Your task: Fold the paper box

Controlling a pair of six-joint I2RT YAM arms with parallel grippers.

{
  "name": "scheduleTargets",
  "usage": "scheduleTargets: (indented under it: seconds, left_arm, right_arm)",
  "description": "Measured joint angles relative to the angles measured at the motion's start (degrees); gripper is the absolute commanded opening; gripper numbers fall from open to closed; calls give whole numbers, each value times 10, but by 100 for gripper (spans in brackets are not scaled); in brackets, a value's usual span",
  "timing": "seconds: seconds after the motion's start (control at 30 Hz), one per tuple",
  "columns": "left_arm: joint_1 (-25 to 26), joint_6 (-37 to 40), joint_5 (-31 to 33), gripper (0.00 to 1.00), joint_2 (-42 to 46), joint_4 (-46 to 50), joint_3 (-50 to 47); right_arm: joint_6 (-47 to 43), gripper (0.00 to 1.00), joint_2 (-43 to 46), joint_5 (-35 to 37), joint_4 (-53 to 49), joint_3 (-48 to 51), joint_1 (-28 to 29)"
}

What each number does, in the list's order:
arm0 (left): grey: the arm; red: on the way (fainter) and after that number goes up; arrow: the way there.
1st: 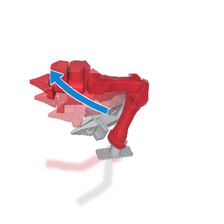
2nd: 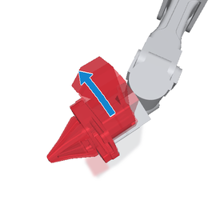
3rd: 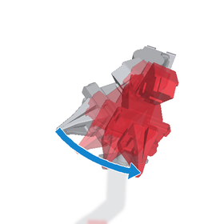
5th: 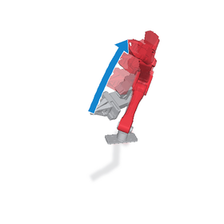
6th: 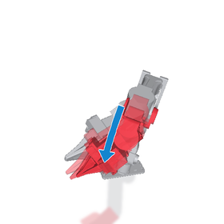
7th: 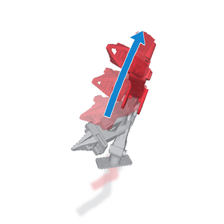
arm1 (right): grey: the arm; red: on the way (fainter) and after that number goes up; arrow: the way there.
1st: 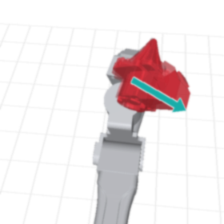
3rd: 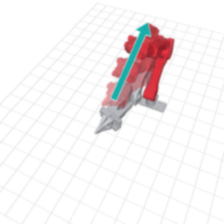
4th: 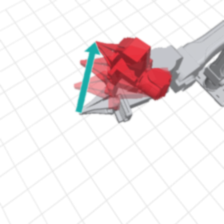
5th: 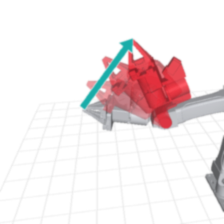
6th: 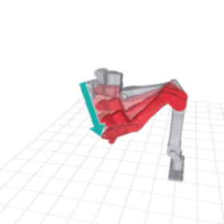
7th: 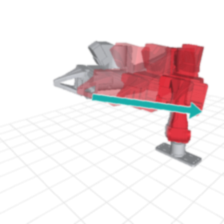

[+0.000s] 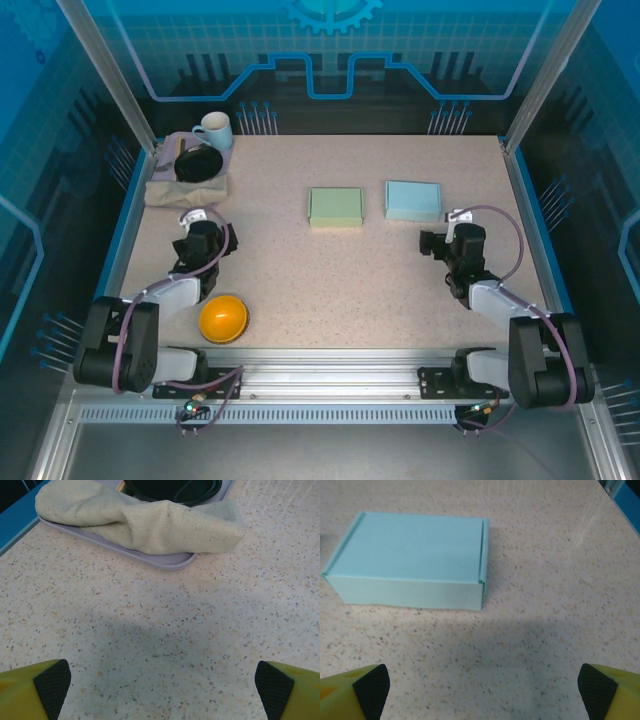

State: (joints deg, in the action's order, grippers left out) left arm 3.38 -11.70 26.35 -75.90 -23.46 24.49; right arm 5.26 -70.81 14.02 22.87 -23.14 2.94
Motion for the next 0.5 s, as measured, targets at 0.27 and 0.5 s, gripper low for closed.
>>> scheduleTargets:
  seconds: [0.27,0.5]
  left_arm:
    - [-21,59,-94,99,-68,-171,-33]
    - [-28,93,-200,99,-110,-187,-23]
  right_arm:
    - [-16,100,-39,-48,82,3,-1]
    - [-28,100,-113,-86,184,14,-4]
